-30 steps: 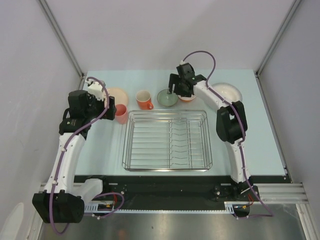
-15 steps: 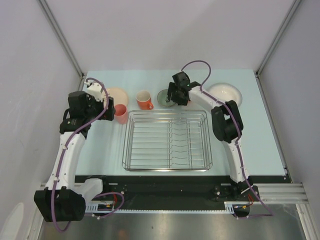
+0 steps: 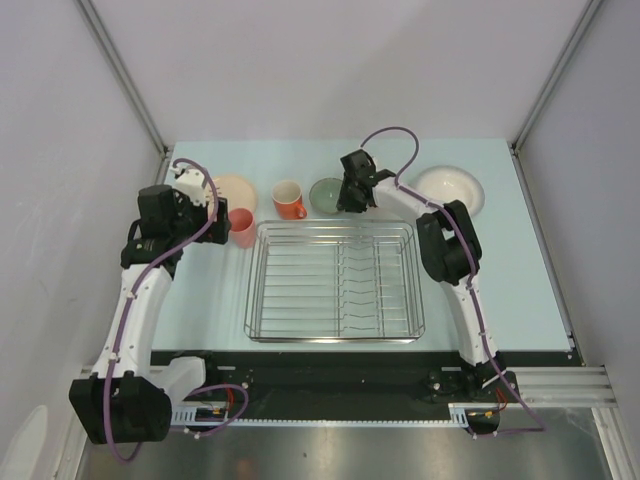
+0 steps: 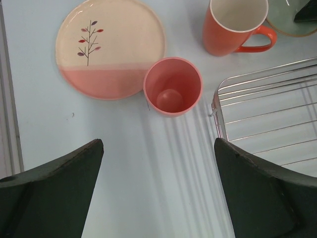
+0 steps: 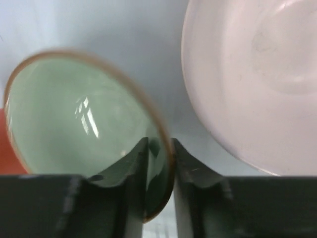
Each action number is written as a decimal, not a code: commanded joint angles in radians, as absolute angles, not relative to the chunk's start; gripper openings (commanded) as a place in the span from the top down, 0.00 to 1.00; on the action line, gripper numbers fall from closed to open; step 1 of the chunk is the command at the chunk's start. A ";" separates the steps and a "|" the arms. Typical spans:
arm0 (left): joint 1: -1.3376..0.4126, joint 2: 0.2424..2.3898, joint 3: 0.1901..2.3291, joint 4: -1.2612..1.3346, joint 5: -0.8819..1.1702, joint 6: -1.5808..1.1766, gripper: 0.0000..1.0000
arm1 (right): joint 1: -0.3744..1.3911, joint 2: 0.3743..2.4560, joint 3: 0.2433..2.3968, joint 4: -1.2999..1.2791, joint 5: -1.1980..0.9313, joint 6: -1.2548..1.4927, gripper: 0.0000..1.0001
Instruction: Load the mixed dishes into the dish rack
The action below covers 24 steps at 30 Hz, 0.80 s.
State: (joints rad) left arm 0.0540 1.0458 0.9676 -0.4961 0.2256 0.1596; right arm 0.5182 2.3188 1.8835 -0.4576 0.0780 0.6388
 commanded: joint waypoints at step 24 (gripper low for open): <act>0.071 1.023 0.902 -0.443 0.262 0.164 0.00 | 0.650 1.870 1.927 -0.454 0.564 0.164 1.00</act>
State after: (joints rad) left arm 0.0586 1.0451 0.9150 -0.4774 0.2409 0.1593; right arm 0.6334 2.0632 1.8481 -0.4828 0.4126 0.2844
